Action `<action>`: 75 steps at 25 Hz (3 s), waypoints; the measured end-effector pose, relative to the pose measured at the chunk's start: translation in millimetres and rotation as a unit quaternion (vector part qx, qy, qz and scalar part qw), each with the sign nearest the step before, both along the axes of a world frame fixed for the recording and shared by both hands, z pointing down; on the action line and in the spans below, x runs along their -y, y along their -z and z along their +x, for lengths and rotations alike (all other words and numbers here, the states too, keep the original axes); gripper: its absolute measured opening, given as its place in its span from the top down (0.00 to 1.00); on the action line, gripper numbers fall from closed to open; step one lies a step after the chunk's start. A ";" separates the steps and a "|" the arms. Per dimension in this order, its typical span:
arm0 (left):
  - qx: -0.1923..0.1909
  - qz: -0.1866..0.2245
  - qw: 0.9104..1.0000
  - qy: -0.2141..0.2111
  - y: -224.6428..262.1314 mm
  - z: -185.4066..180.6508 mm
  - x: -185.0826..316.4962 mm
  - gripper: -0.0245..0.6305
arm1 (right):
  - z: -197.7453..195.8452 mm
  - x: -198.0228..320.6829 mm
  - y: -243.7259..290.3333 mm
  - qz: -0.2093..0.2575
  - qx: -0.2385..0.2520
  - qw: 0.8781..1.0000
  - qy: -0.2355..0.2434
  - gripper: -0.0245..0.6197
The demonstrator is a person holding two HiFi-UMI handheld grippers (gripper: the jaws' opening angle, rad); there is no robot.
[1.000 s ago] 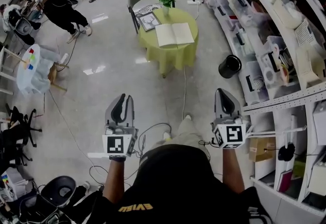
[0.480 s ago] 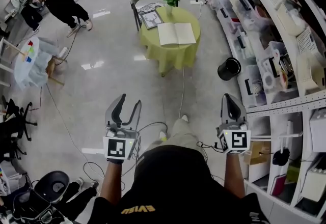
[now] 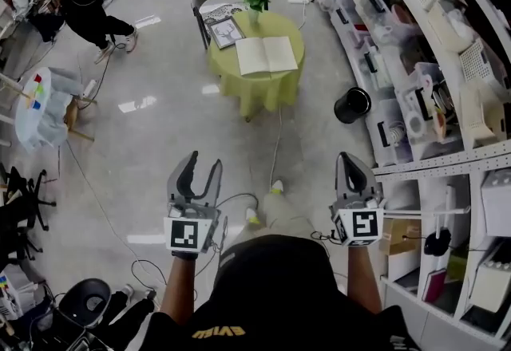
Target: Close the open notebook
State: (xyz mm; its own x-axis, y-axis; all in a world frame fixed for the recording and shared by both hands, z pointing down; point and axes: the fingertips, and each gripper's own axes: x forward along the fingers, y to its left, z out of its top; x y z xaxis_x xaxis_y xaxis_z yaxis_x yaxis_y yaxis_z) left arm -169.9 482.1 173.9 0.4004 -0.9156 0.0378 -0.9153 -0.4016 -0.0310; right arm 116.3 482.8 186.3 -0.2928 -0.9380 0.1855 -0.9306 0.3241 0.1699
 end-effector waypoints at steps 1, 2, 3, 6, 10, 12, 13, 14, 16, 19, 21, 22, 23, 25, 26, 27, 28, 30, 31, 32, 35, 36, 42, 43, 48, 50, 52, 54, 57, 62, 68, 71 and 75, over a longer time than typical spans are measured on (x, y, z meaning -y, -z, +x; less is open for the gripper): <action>-0.002 0.000 1.000 0.000 0.3 3.6 6.4 0.65 | 3.5 4.3 -1.7 -0.004 0.001 1.000 0.000 0.96; -0.002 -0.001 1.000 -0.001 0.6 7.5 13.9 0.65 | 7.0 10.1 -3.0 -0.007 0.003 1.000 0.000 0.96; 0.000 -0.002 1.000 -0.001 1.2 11.7 22.5 0.65 | 10.5 17.4 -4.1 -0.010 0.006 1.000 0.001 0.96; 0.008 -0.004 1.000 0.000 6.5 25.6 52.9 0.65 | 21.6 46.6 -6.4 -0.014 0.016 1.000 0.006 0.96; 0.019 0.002 1.000 -0.004 18.2 46.8 90.3 0.65 | 29.9 95.3 6.5 0.003 0.025 0.999 0.021 0.96; 0.031 0.006 0.999 -0.005 22.0 54.0 110.2 0.65 | 30.0 119.8 16.3 0.023 0.019 0.999 0.035 0.96; 0.033 0.007 0.999 -0.003 23.9 57.4 119.8 0.65 | 30.4 129.9 20.3 0.032 0.016 0.999 0.041 0.96; 0.031 0.006 0.999 -0.002 25.3 61.1 128.3 0.65 | 31.5 138.3 23.5 0.042 0.014 0.998 0.047 0.96; 0.026 0.000 1.000 0.001 25.7 69.1 143.9 0.65 | 36.8 151.5 25.1 0.052 0.013 0.997 0.056 0.96; 0.023 -0.005 1.000 0.002 24.7 83.6 165.0 0.65 | 54.8 167.1 12.6 0.029 0.026 0.998 0.048 0.96; 0.024 -0.008 1.000 0.002 24.0 92.6 176.0 0.65 | 68.3 176.3 0.5 0.000 0.032 0.999 0.037 0.96; 0.024 -0.010 1.000 0.002 23.3 96.3 180.6 0.65 | 73.5 180.9 -3.2 -0.008 0.034 0.999 0.034 0.96; 0.024 -0.013 1.000 0.002 21.7 99.5 184.6 0.65 | 77.0 185.6 -5.0 -0.011 0.036 0.999 0.033 0.96; 0.026 -0.021 0.999 0.000 16.3 104.7 191.8 0.65 | 80.7 194.8 -5.5 -0.011 0.040 0.999 0.035 0.96; 0.028 -0.024 0.999 -0.002 13.2 107.0 195.1 0.65 | 81.9 199.4 -6.4 -0.013 0.041 0.998 0.037 0.96; 0.028 -0.027 0.999 -0.003 11.0 109.4 198.9 0.65 | 82.7 204.4 -7.9 -0.016 0.042 0.998 0.039 0.96; 0.027 -0.029 0.999 -0.003 10.5 112.0 203.8 0.65 | 83.3 210.2 -9.6 -0.018 0.042 0.998 0.042 0.96; 0.024 -0.029 0.999 -0.002 10.4 116.1 216.1 0.65 | 83.2 222.8 -12.3 -0.021 0.040 0.998 0.048 0.96; 0.023 -0.030 0.999 -0.002 9.1 117.1 222.5 0.65 | 82.1 228.7 -13.0 -0.022 0.039 0.998 0.051 0.96; 0.023 -0.032 0.999 -0.003 6.9 117.3 228.8 0.65 | 80.4 234.3 -14.0 -0.023 0.038 0.998 0.053 0.96; 0.020 -0.038 0.999 -0.007 -0.8 114.0 249.8 0.65 | 73.7 251.6 -20.3 -0.029 0.029 0.997 0.059 0.96; 0.018 -0.040 0.999 -0.008 -3.1 112.4 257.7 0.65 | 71.9 258.2 -23.3 -0.034 0.027 0.997 0.059 0.96; 0.017 -0.066 0.998 -0.015 -18.8 92.0 312.0 0.65 | 54.7 309.3 -28.2 -0.054 0.019 0.997 0.056 0.96; 0.016 -0.074 0.997 -0.016 -21.6 86.3 320.1 0.65 | 49.7 318.2 -27.6 -0.057 0.017 0.997 0.056 0.96; -0.012 -0.087 0.996 -0.018 -21.9 57.2 367.9 0.65 | 18.2 368.2 -17.2 -0.061 -0.009 0.996 0.061 0.96; -0.009 -0.086 0.996 -0.019 -25.5 44.6 383.7 0.65 | 4.8 384.4 -20.7 -0.072 -0.015 0.995 0.062 0.96; -0.022 -0.093 0.995 -0.019 -30.2 36.6 400.2 0.65 | -5.6 401.3 -26.7 -0.081 -0.004 0.995 0.060 0.96; -0.035 -0.104 0.994 -0.021 -37.9 29.0 415.2 0.65 | -19.9 418.7 -30.5 -0.084 0.006 0.994 0.063 0.96; -0.030 -0.113 0.993 -0.029 -50.9 15.1 435.3 0.65 | -43.9 444.4 -34.7 -0.090 0.003 0.994 0.069 0.96; -0.047 -0.129 0.990 -0.036 -72.0 -4.8 471.5 0.65 | -69.4 483.7 -59.7 -0.115 0.010 0.992 0.059 0.96; -0.072 -0.139 0.987 -0.031 -93.7 -28.0 515.7 0.66 | -90.9 522.2 -93.2 -0.131 -0.001 0.990 0.044 0.96; -0.071 -0.165 0.982 -0.052 -122.2 -21.1 528.1 0.67 | -88.1 532.0 -123.6 -0.158 0.001 0.987 0.039 0.96; -0.076 -0.198 0.975 -0.060 -164.7 -15.4 549.7 0.67 | -86.7 549.4 -152.0 -0.169 -0.008 0.985 0.042 0.96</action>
